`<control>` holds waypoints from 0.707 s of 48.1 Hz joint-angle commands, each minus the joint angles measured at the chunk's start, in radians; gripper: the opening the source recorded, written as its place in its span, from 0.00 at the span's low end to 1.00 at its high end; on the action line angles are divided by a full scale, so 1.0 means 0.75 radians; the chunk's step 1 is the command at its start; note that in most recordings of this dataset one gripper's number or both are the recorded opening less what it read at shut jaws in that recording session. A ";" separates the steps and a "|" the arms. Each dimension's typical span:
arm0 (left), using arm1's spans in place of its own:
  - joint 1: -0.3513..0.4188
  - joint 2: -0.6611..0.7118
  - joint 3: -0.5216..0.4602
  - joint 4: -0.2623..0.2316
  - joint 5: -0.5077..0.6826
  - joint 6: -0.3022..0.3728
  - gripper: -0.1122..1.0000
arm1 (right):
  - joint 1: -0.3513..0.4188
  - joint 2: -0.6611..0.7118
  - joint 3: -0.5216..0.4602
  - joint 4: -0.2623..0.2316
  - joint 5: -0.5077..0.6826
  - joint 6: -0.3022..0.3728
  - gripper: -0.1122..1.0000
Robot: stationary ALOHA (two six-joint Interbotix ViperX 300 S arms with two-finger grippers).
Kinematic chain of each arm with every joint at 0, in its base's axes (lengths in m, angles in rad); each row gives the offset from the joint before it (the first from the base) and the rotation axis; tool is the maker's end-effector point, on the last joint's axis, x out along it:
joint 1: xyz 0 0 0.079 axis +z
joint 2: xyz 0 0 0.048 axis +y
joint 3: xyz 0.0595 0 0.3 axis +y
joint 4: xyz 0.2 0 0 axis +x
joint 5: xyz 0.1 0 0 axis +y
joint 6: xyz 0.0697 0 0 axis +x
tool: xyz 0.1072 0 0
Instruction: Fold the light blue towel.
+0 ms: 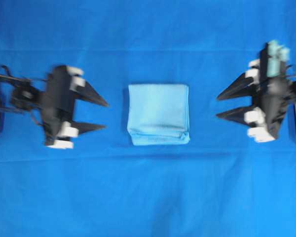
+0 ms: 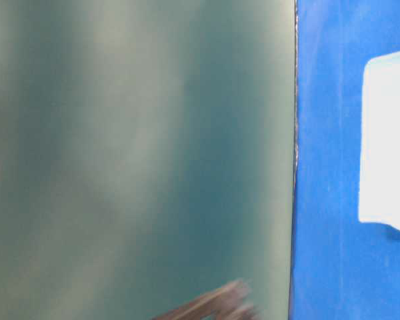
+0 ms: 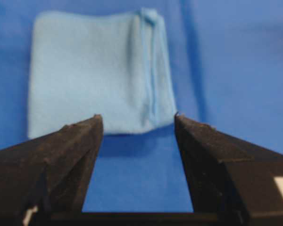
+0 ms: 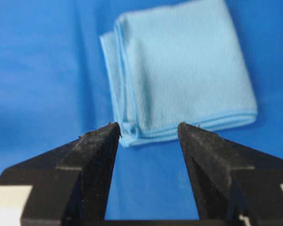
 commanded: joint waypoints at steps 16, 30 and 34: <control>-0.006 -0.669 0.282 0.004 -0.018 0.012 0.63 | -0.039 -0.530 0.229 -0.170 -0.012 0.000 0.62; 0.010 -1.023 0.509 0.002 0.041 0.012 0.63 | -0.176 -0.669 0.444 -0.182 -0.133 0.000 0.61; 0.025 -1.076 0.554 0.004 0.041 -0.002 0.63 | -0.178 -0.652 0.475 -0.178 -0.196 0.002 0.61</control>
